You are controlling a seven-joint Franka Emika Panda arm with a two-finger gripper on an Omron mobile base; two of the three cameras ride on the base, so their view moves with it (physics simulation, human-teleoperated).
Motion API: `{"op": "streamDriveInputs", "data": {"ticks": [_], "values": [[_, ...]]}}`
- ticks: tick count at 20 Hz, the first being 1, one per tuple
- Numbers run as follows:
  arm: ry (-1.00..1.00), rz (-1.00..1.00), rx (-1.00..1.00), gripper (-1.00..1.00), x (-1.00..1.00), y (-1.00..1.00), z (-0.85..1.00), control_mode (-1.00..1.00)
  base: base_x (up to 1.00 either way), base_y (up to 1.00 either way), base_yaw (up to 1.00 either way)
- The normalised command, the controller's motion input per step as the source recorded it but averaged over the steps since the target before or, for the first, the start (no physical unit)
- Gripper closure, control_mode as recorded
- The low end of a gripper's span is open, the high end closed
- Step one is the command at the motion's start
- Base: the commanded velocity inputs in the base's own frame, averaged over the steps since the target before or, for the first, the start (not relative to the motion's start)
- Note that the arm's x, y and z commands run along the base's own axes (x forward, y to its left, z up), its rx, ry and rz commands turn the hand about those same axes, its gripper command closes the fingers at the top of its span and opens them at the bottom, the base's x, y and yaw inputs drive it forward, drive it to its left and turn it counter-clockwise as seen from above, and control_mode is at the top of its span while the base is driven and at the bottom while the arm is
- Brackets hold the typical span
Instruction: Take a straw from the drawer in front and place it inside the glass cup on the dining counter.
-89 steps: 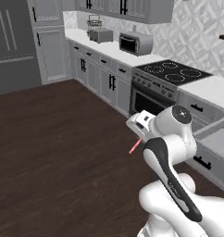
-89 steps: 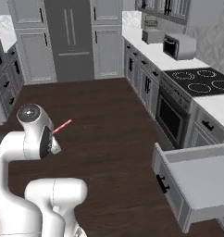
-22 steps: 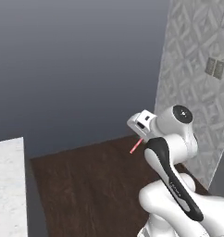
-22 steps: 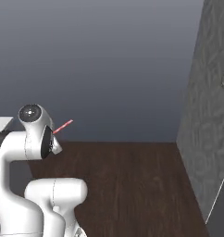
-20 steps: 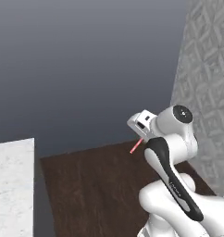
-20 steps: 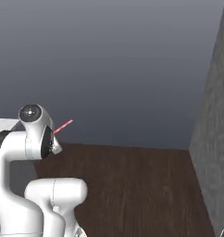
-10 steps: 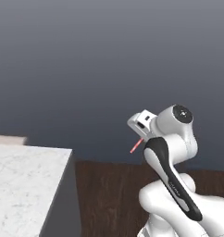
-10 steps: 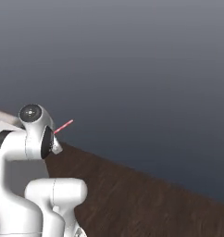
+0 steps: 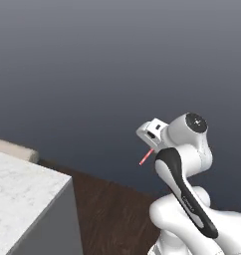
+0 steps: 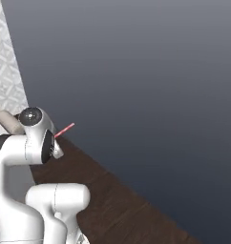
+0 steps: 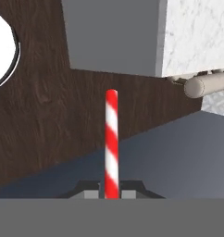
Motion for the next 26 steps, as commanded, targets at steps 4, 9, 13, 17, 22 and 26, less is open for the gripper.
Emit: {"op": "streamDriveInputs", "data": {"ticks": [4,9,13,17,22,26], "values": [[0.0,0.0,0.0,1.0,0.0,0.0,0.0,1.0,0.77,-0.43,0.44],[0.0,0.0,0.0,1.0,0.0,0.0,0.0,1.0,0.75,-0.21,0.38],[0.0,0.0,0.0,1.0,0.0,0.0,0.0,1.0,0.73,0.0,0.37],[0.0,0.0,0.0,1.0,0.0,0.0,0.0,1.0,0.82,0.0,0.42],[0.0,0.0,0.0,1.0,0.0,0.0,0.0,1.0,0.82,0.0,0.41],[0.0,0.0,0.0,1.0,0.0,0.0,0.0,1.0,0.85,0.0,0.39]]}}
